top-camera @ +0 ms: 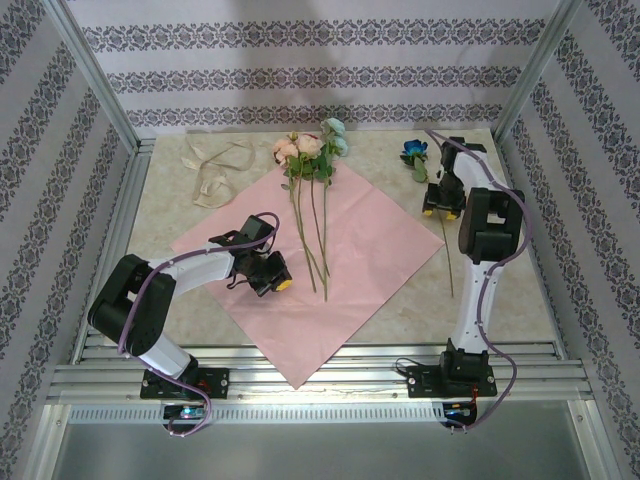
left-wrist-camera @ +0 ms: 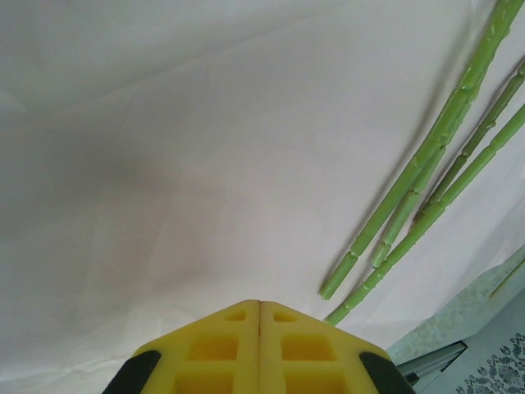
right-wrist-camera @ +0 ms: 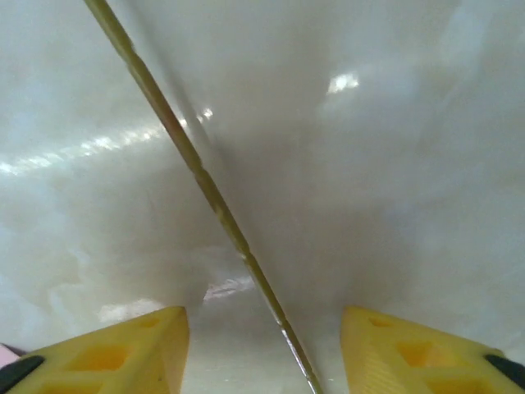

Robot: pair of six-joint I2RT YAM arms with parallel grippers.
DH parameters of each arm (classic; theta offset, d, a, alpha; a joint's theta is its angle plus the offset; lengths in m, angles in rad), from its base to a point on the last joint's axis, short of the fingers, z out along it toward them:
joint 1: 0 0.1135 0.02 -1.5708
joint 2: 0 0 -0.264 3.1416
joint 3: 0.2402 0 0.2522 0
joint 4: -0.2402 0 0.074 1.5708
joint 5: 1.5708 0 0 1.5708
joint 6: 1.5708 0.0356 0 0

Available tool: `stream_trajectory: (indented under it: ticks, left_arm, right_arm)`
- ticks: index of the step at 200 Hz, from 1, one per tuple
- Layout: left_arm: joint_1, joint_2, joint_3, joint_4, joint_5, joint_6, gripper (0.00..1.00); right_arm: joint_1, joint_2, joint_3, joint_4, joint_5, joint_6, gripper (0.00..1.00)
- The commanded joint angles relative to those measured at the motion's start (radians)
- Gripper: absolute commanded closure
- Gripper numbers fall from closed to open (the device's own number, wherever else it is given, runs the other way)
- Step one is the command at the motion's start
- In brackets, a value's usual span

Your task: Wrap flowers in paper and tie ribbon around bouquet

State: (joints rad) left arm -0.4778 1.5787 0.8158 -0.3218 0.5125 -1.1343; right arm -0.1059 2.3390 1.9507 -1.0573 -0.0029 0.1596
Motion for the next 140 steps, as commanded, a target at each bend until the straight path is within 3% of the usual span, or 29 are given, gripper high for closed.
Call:
stream_trajectory:
  ticks: [1, 90, 140]
  left_arm:
    - [-0.002, -0.009, 0.025, -0.016, -0.006, 0.004, 1.00]
    - [-0.001, 0.013, 0.064, -0.031, 0.000, 0.012, 1.00]
    - [-0.001, 0.017, 0.063, -0.032, 0.000, 0.012, 1.00]
  right_arm:
    - [0.022, 0.058, 0.044, -0.063, 0.056, -0.044, 0.56]
    - [0.058, 0.030, 0.013, -0.034, 0.121, -0.095, 0.96]
    - [0.079, -0.183, -0.091, 0.105, 0.271, -0.102, 1.00]
